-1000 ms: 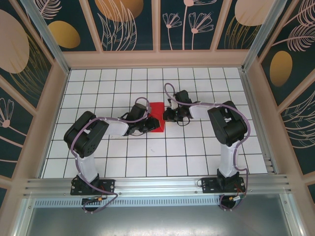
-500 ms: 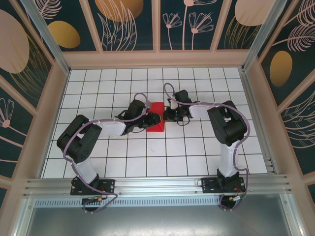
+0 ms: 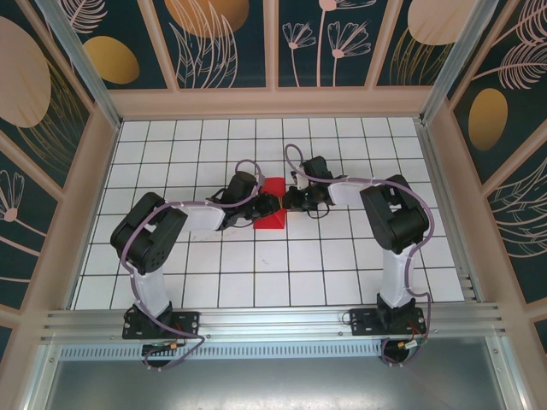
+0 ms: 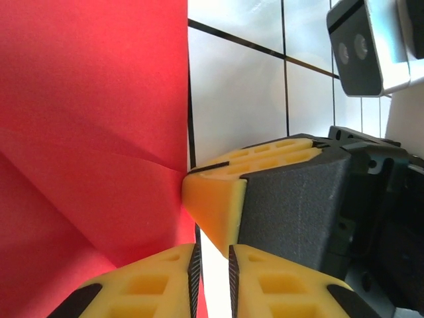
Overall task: Fold a paper plane with a square sheet of paper (pick it up from the middle)
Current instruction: Fold the triangle a second time at the center of the table.
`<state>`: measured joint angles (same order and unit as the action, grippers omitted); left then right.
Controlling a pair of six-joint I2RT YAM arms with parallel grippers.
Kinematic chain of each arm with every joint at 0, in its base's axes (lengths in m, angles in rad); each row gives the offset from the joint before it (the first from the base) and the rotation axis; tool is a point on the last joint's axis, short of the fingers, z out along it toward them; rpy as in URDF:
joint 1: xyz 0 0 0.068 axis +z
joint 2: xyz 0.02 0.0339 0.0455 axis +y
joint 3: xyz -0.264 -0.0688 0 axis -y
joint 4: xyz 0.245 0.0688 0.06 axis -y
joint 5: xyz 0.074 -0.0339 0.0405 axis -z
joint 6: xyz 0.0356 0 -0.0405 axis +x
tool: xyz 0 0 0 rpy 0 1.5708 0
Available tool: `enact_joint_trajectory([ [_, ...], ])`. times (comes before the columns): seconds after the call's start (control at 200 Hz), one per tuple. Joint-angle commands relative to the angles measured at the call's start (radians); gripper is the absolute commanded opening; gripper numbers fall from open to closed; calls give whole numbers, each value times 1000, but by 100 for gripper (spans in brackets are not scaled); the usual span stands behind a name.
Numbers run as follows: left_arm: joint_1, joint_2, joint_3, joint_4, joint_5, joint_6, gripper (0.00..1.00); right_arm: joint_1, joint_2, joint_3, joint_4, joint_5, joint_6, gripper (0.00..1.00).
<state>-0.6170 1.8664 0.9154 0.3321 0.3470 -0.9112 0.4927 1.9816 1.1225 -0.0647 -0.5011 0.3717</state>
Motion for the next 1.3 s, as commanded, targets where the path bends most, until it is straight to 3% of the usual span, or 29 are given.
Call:
enact_joint_trajectory([
  [0.0, 2, 26, 24, -26, -42, -1, 22, 6, 43, 12, -17, 10, -13, 14],
  [0.605, 3, 37, -5, -27, -95, -43, 20, -4, -17, 17, 10, -56, 43, 22],
  [0.971, 3, 31, -28, 5, -92, -70, 21, -5, -108, -54, 25, -20, 152, 32],
  [1.296, 3, 22, -34, 17, -85, -76, 22, 13, -86, -60, 30, -10, 170, 35],
])
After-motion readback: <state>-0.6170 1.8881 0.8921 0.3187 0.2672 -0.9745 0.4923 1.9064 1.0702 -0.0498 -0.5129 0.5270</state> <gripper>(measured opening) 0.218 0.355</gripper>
